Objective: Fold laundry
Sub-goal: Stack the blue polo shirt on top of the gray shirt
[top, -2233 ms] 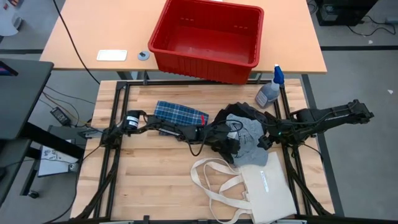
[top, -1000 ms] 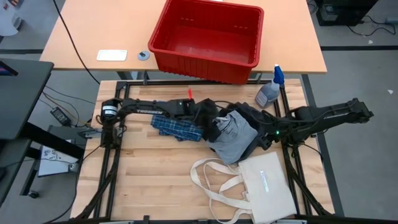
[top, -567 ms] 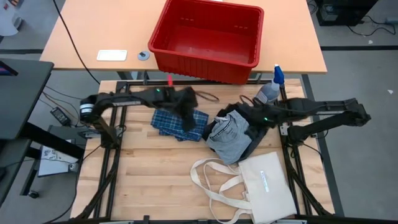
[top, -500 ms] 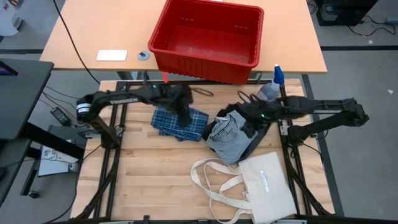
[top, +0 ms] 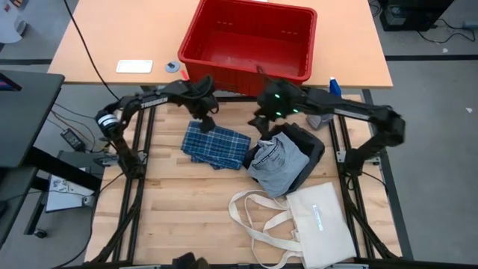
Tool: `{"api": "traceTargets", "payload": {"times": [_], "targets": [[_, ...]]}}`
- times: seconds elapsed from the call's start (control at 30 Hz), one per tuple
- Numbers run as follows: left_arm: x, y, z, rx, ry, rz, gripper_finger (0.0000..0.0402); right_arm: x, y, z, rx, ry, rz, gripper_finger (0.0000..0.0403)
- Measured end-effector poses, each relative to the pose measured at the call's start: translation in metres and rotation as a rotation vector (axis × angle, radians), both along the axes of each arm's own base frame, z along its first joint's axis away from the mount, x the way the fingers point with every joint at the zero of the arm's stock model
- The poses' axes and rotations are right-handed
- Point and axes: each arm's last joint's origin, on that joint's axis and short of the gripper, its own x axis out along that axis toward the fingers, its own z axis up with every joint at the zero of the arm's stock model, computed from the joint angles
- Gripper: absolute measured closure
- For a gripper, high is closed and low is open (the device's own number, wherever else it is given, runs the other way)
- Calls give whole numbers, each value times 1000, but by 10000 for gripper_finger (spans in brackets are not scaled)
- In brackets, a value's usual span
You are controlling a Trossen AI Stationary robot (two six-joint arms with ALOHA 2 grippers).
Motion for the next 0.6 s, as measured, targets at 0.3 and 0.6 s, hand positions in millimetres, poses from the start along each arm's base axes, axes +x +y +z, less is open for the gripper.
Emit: {"api": "traceTargets", "payload": {"times": [0.3,0.6], "targets": [[3,24,-40,34,115,-122,72,46,-41,-69,83,42,95,133],[1,20,-82,-178,241,-214,151,57,-50,-102,115,120,90,133]]}}
